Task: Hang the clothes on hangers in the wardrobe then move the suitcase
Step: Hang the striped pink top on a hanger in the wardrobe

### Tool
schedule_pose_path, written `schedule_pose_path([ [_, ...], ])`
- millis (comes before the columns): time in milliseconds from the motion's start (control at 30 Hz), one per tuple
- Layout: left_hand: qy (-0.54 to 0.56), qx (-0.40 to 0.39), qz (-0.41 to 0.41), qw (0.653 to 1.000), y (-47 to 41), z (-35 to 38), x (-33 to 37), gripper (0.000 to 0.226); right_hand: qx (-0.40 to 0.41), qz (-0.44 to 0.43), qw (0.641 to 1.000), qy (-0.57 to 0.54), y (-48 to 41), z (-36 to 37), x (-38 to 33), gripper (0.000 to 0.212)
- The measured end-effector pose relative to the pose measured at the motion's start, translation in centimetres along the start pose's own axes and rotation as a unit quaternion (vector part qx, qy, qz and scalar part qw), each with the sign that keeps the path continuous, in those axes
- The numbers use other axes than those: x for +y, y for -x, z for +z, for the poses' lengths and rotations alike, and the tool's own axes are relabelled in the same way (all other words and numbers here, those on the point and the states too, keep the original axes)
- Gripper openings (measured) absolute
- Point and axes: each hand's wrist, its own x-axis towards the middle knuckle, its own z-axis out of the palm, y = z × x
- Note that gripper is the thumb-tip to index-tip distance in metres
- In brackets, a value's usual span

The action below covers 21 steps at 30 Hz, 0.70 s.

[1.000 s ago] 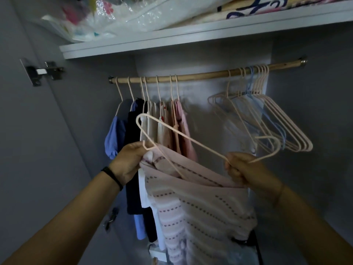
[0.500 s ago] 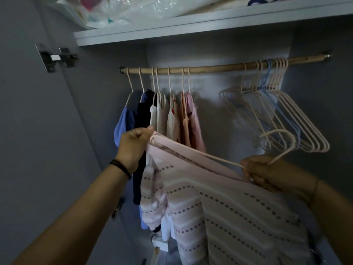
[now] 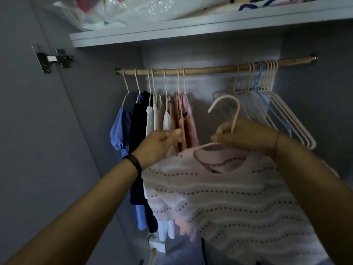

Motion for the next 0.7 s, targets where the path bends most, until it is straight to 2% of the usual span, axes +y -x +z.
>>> schedule_pose_path([
  [100, -0.030, -0.040, -0.025, 0.998, 1.1, -0.9, -2.6, 0.075, 0.025, -0.018, 0.999, -0.042, 0.2, -1.3, -0.5, 0.019],
  [133, -0.022, -0.044, -0.007, 0.999, 1.4, -1.0, -3.1, 0.087, 0.021, -0.021, 0.998, -0.053, 0.1, -1.5, -0.6, 0.018],
  [167, -0.011, -0.042, 0.021, 0.999, 1.6, -1.1, -3.5, 0.089, 0.015, -0.022, 0.998, -0.061, 0.1, -1.5, -0.5, 0.019],
  [300, -0.025, 0.021, 0.116, 0.993, 1.8, -2.7, -3.6, 0.057, -0.014, -0.020, 0.995, -0.100, 0.0, -1.5, 0.8, 0.027],
  [400, -0.118, 0.099, 0.172, 0.973, 2.3, -4.4, -4.5, 0.062, -0.042, -0.010, 0.992, -0.119, 0.0, -1.1, 2.0, 0.034],
  [500, -0.176, 0.138, 0.193, 0.955, 2.3, -5.5, -5.2, 0.065, -0.070, -0.004, 0.986, -0.154, -0.3, -0.2, 3.0, 0.029],
  [567, -0.165, 0.152, 0.183, 0.957, 2.3, -5.9, -5.3, 0.051, -0.071, -0.006, 0.983, -0.170, -0.6, 0.3, 3.3, 0.036],
  [633, -0.161, 0.173, 0.166, 0.957, 2.6, -6.1, -4.9, 0.045, -0.058, -0.017, 0.982, -0.177, -0.6, 0.6, 3.4, 0.037],
  [700, -0.253, 0.199, 0.182, 0.929, 2.9, -5.7, -4.4, 0.043, -0.047, -0.040, 0.982, -0.177, -0.4, 1.0, 2.9, 0.034],
])
